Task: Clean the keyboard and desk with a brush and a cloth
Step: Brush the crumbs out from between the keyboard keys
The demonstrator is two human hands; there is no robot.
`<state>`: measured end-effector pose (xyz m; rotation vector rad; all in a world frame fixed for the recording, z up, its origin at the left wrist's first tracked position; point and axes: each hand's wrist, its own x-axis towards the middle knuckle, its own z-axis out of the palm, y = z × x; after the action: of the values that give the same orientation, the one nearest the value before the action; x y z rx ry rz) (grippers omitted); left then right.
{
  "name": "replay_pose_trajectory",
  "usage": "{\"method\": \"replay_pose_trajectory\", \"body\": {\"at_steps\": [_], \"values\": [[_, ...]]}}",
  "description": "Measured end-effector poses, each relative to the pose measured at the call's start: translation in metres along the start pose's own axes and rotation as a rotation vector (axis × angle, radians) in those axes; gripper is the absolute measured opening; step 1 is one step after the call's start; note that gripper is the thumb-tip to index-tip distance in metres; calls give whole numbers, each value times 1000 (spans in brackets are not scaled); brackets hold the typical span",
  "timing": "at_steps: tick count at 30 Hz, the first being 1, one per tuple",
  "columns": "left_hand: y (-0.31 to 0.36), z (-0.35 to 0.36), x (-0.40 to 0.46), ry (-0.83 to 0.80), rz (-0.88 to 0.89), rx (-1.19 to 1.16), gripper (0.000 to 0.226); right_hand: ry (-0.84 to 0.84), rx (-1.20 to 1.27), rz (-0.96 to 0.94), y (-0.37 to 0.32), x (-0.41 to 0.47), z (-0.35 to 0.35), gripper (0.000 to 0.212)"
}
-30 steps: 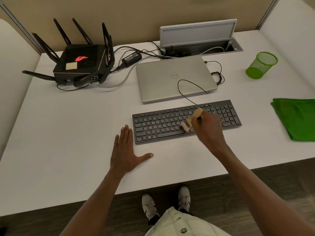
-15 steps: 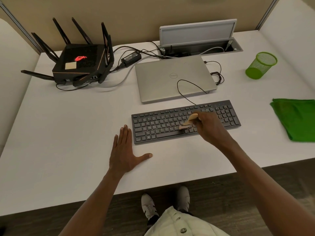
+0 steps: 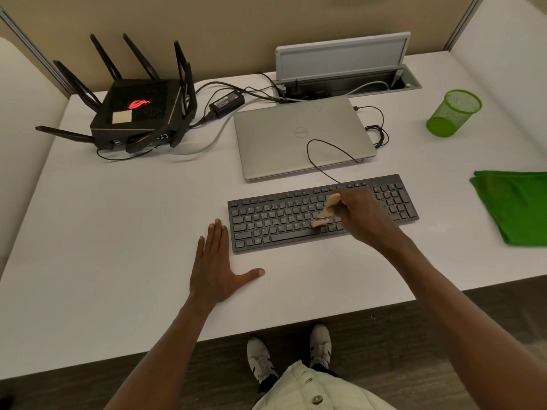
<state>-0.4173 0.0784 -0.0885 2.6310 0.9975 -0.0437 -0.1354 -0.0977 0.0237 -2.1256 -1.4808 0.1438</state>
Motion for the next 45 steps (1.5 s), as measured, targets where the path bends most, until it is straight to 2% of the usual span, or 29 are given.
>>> {"method": "replay_pose_trajectory", "body": {"at_steps": [3,7,13,18,23,28,34,39,45], "values": [[0,0,0,0,2,-3,143,-28,-11,-31,-1,-2,4,11],[0,0,-1,5,6,-6,143,-31,-23,34,17,-8,-7,13],[0,1,0,9,8,0,142,132,-20,169,4,4,-18,19],[-1,1,0,6,3,0,142,194,-48,355,-5,10,8,32],[-1,1,0,1,4,-4,142,107,-85,360,-6,2,4,31],[0,0,0,1,-1,-9,143,189,-49,398,-15,16,4,26],[0,0,0,2,-1,-12,142,72,-119,338,-4,5,5,29],[0,1,0,4,1,-8,142,179,-75,374,-9,12,3,34],[0,0,0,-2,1,-3,143,160,-38,389,-17,-17,13,36]]}}
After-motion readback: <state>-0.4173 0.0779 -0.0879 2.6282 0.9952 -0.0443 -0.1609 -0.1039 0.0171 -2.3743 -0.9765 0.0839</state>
